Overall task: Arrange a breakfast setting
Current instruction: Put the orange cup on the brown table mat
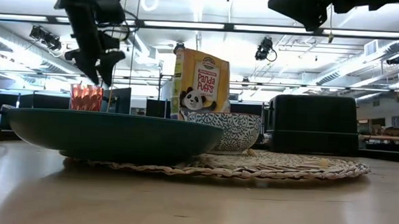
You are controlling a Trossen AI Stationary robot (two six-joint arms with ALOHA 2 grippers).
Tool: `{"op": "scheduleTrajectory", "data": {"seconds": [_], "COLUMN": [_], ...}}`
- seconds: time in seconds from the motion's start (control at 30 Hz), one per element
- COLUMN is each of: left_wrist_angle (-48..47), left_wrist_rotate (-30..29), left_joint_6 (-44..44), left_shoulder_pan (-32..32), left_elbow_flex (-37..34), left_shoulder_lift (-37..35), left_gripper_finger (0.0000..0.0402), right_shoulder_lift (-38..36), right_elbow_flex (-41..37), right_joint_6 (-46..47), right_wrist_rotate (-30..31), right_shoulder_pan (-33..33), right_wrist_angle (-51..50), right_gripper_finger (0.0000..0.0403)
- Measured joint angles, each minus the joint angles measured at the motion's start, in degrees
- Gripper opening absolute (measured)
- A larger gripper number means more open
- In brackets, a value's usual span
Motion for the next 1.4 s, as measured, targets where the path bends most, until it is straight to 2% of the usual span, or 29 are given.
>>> {"op": "scheduleTrajectory", "data": {"seconds": [0.37,0.47,0.63,0.93,1.03,1.17,1.3,1.4], "left_wrist_angle": [-0.09,-0.63,-1.12,-3.29,-2.66,-7.64,-16.28,-23.92], "left_wrist_rotate": [-0.03,0.0,0.07,0.44,0.24,1.51,4.3,5.77], "left_joint_6": [2.05,2.56,3.54,9.01,9.46,8.98,7.0,4.71], "left_shoulder_pan": [5.78,6.79,7.58,7.0,6.41,5.35,3.09,-0.88], "left_elbow_flex": [0.0,0.0,0.0,-0.11,0.13,0.25,3.91,7.99], "left_shoulder_lift": [5.71,7.74,9.34,9.34,9.25,9.26,9.17,9.17], "left_gripper_finger": [0.0246,0.0233,0.0175,0.0022,0.0017,0.0018,0.0017,0.0017], "right_shoulder_lift": [-0.11,-0.11,-0.11,-0.11,-0.11,-0.11,-0.11,-0.11], "right_elbow_flex": [0.04,0.04,0.04,0.04,0.04,0.04,0.04,0.04], "right_joint_6": [0.99,1.81,2.0,-1.01,-0.99,-1.42,-1.26,-1.44], "right_wrist_rotate": [-0.89,-0.93,-0.98,-1.07,-1.07,-1.04,-0.94,-0.95], "right_shoulder_pan": [0.0,0.02,0.01,0.02,0.02,-0.03,-0.72,-1.3], "right_wrist_angle": [-1.11,-1.11,-1.95,-1.92,-1.82,-1.81,-1.79,-1.79], "right_gripper_finger": [0.0348,0.0348,0.0348,0.0348,0.0348,0.0348,0.0348,0.0348]}}
